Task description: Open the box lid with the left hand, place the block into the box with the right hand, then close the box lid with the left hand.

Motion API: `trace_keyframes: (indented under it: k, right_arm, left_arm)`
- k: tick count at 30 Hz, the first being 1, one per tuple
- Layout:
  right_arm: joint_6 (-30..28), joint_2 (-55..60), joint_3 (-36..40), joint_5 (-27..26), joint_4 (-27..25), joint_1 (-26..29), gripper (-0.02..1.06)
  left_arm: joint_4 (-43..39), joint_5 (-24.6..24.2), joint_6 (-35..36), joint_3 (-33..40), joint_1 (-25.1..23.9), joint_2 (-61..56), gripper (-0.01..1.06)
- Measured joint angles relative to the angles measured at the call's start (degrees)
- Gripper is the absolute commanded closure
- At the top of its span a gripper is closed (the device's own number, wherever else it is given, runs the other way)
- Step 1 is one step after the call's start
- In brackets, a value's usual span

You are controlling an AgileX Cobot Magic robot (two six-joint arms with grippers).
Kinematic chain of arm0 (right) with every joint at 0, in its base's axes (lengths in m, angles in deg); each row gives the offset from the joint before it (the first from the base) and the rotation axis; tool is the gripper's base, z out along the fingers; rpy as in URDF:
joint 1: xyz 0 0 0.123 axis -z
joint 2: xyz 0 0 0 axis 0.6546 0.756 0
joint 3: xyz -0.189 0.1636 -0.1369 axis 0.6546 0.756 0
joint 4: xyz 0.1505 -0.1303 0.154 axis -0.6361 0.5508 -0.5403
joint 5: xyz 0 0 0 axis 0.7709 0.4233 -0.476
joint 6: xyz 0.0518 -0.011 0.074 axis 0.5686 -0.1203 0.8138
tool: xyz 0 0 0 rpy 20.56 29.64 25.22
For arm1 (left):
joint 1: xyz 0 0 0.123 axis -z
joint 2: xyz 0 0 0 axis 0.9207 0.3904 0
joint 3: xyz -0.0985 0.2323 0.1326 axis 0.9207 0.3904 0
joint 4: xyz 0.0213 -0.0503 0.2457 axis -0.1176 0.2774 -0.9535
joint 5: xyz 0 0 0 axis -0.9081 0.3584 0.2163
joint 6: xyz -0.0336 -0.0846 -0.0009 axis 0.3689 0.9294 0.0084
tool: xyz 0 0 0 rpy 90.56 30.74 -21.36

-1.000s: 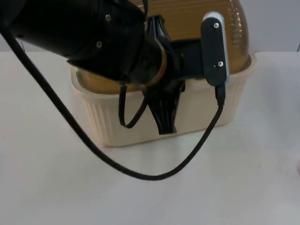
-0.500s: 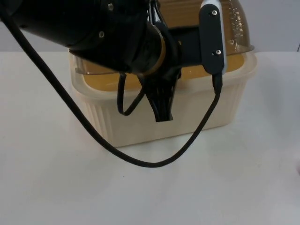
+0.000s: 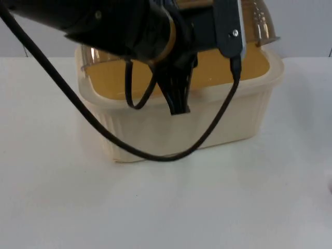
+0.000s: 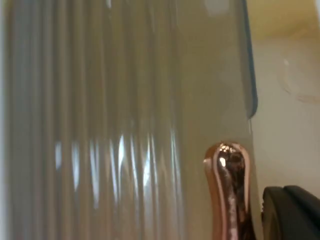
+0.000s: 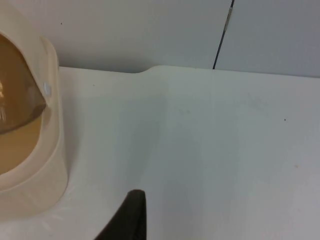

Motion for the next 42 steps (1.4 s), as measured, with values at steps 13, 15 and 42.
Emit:
trace_keyframes:
  k: [13, 15, 42]
  right_arm:
    - [0.00, 0.00, 0.00, 0.00, 0.00, 0.00, -0.01]
    - [0.00, 0.00, 0.00, 0.00, 0.00, 0.00, -0.01]
    - [0.00, 0.00, 0.00, 0.00, 0.00, 0.00, -0.01]
  left_arm:
    - [2.48, 1.93, -0.32, -5.24, -7.25, -0.97, 1.05]
    - [2.68, 1.93, -0.32, -5.24, -7.25, -0.97, 1.05]
    - [81.87, -0.52, -39.08, 6.68, -11.32, -25.15, 1.05]
